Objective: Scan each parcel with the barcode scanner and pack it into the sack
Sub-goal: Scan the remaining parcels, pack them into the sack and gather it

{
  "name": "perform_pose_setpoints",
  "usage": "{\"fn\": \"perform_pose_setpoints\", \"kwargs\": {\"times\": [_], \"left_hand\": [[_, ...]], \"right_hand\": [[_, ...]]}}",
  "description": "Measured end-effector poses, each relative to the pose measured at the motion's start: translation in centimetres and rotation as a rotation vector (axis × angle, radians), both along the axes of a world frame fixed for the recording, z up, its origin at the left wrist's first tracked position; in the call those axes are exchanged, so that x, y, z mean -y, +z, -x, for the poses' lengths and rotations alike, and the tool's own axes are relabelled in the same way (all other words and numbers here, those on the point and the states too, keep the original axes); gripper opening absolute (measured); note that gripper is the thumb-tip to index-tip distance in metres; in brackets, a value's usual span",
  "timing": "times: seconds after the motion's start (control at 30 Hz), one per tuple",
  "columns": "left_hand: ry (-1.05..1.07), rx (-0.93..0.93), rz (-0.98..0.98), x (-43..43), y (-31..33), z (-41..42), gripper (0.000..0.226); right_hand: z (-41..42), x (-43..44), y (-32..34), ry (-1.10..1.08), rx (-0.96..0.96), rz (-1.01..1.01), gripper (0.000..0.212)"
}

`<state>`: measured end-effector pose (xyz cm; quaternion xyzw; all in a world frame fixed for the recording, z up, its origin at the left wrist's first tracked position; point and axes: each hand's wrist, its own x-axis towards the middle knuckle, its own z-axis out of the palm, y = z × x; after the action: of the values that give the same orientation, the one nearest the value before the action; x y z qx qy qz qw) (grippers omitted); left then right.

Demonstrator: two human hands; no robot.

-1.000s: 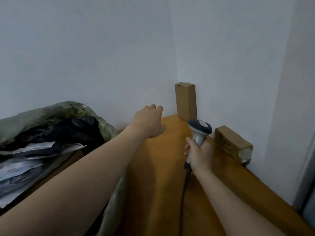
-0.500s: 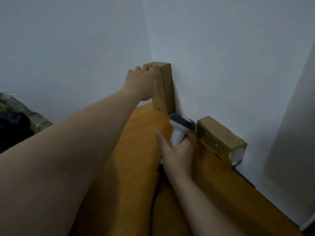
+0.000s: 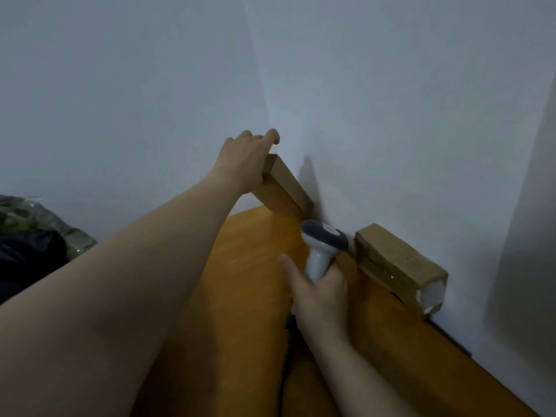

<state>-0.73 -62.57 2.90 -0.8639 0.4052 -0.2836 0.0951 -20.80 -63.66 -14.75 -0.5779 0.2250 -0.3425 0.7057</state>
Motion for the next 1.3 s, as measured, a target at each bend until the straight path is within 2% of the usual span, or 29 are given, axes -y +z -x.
{"fn": "perform_pose_setpoints", "kwargs": {"times": [0.1, 0.27, 0.43, 0.53, 0.63, 0.77, 0.87, 0.93, 0.97, 1.03, 1.1, 1.13, 1.23, 1.3], "left_hand": [[0.023, -0.045, -0.008, -3.3, -0.1, 1.6, 0.053], [0.120, -0.164, 0.204, -9.4, -1.2, 7.2, 0.058], [0.256, -0.592, 0.415, -13.0, -1.6, 13.3, 0.064], [0.261, -0.808, 0.618, -14.3, -2.4, 16.6, 0.045], [0.261, -1.001, 0.847, -15.1, -3.8, 19.8, 0.028], [0.227, -1.155, 1.117, -16.1, -5.2, 24.3, 0.018], [0.160, -1.262, 1.211, -17.1, -7.1, 28.3, 0.022], [0.100, -1.328, 1.253, -18.3, -8.5, 30.8, 0.018], [0.068, -1.354, 1.263, -19.0, -9.3, 31.9, 0.026], [0.007, -1.336, 1.226, -20.4, -11.2, 33.4, 0.057], [-0.033, -1.262, 1.167, -21.4, -13.1, 34.5, 0.076], [-0.049, -1.222, 1.167, -21.7, -14.0, 34.8, 0.075], [-0.049, -1.048, 1.227, -22.1, -15.6, 35.3, 0.052], [-0.038, -0.926, 1.190, -22.4, -16.1, 35.4, 0.044]], "right_hand": [[0.2, -0.1, 0.3, 0.016, -0.021, -0.012, 0.051], [1.9, -0.4, 1.7, 0.032, -0.033, -0.071, 0.043], [5.0, -1.3, 2.6, 0.070, -0.054, -0.105, 0.056], [7.6, -2.7, 2.1, 0.103, -0.078, -0.109, 0.066], [10.8, -4.0, 2.0, 0.133, -0.054, -0.138, 0.055], [15.4, -5.6, 2.5, 0.177, -0.036, -0.169, 0.047], [18.2, -6.5, 2.7, 0.188, 0.003, -0.168, 0.033], [19.4, -7.2, 2.7, 0.164, 0.026, -0.157, 0.035], [20.0, -7.6, 2.8, 0.153, 0.043, -0.151, 0.038], [21.1, -8.4, 2.8, 0.140, 0.106, -0.121, 0.046], [22.3, -9.1, 2.9, 0.152, 0.159, -0.074, 0.052], [22.8, -9.3, 3.0, 0.167, 0.183, -0.055, 0.054], [23.6, -9.6, 3.2, 0.197, 0.231, -0.027, 0.052], [23.7, -10.0, 3.5, 0.223, 0.265, -0.056, 0.059]]}}
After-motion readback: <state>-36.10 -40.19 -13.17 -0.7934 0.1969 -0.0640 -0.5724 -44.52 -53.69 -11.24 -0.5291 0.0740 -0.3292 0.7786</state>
